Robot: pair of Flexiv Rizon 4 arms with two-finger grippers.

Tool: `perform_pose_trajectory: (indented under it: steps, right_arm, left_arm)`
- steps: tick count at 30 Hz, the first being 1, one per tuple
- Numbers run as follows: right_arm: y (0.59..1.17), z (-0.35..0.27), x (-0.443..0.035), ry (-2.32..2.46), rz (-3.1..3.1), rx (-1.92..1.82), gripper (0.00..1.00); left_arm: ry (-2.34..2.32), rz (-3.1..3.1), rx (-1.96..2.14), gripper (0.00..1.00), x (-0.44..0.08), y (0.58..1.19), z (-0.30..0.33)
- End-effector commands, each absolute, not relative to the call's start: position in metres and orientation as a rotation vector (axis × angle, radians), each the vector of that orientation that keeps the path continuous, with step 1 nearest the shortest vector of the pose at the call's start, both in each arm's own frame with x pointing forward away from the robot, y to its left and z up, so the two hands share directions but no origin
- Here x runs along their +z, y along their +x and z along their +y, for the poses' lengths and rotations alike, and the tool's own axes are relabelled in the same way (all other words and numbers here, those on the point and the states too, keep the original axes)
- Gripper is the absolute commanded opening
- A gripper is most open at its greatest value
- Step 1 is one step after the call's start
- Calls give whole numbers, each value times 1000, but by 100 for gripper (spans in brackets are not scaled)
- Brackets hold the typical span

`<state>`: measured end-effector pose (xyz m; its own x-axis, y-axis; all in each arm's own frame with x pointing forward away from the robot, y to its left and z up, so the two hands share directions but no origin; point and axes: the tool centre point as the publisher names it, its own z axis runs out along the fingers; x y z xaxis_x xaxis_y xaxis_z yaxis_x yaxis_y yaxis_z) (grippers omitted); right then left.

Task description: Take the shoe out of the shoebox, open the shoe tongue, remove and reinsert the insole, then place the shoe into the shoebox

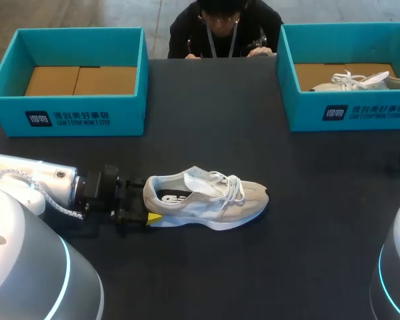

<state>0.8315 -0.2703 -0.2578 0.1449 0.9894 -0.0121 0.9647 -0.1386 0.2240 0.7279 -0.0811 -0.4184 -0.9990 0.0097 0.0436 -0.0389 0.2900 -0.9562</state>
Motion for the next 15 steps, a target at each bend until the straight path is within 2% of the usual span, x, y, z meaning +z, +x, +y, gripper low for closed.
perform_pose_trajectory:
  steps: [1,7,15]
  right_arm:
    - [835,-259,-254,2304,1905,170,100]
    - [842,-226,-251,2342,1881,-2,100]
    - [840,-177,-244,2324,1869,11,100]
  left_arm:
    - [30,-2492,1850,0,-420,724,-82]
    - [30,-2492,1850,0,-420,724,-82]
    - [30,-2492,1850,0,-420,724,-82]
